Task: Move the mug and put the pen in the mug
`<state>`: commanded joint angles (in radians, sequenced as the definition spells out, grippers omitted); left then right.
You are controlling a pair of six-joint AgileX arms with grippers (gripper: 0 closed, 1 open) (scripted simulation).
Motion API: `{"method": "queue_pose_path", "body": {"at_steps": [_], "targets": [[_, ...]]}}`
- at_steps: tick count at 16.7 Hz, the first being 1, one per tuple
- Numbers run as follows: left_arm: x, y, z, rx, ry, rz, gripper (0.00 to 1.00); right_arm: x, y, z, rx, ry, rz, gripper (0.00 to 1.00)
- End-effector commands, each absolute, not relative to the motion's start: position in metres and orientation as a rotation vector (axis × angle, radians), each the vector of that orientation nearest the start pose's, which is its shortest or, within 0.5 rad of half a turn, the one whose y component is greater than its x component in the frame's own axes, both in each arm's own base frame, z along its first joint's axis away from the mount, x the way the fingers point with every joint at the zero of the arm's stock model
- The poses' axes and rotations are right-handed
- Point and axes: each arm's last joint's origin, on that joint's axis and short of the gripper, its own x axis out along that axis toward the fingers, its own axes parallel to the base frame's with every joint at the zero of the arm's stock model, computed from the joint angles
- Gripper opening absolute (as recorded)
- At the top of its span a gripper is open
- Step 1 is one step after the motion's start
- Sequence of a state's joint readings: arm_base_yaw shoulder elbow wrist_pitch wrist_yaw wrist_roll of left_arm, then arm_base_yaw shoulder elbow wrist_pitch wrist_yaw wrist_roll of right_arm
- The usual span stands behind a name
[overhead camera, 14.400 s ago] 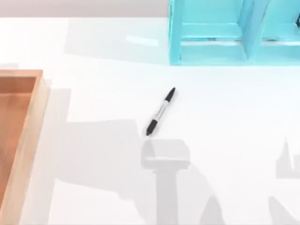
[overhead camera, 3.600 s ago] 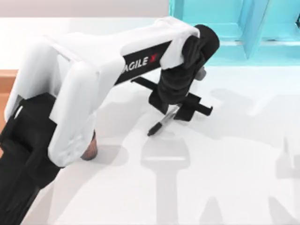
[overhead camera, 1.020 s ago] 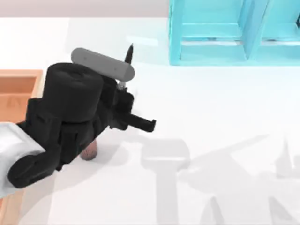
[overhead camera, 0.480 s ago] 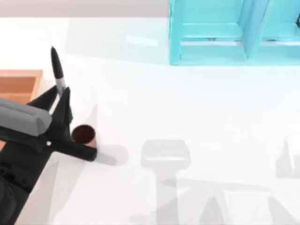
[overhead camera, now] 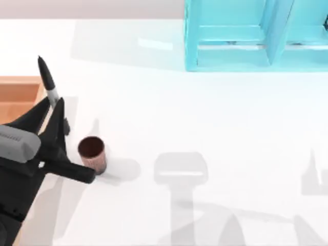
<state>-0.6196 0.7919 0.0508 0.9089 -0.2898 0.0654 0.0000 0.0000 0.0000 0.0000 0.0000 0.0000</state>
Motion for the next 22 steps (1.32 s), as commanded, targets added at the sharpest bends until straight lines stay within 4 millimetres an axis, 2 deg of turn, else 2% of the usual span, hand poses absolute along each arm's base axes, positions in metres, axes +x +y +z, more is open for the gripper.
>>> {"method": "queue_pose_path", "body": {"at_steps": [4,12,18,22], "targets": [[0.139,-0.087,0.182,-0.026,-0.162,-0.322,0.00,0.106,-0.001,0.160,0.000,0.000,0.000,1.00],[0.170,-0.097,0.170,-0.024,-0.157,-0.316,0.00,0.106,-0.001,0.160,0.000,0.000,0.000,1.00],[0.174,-0.097,0.168,-0.024,-0.160,-0.316,0.00,0.106,-0.001,0.160,0.000,0.000,0.000,1.00],[0.174,-0.097,0.168,-0.024,-0.160,-0.316,0.30,0.106,-0.001,0.160,0.000,0.000,0.000,1.00]]}}
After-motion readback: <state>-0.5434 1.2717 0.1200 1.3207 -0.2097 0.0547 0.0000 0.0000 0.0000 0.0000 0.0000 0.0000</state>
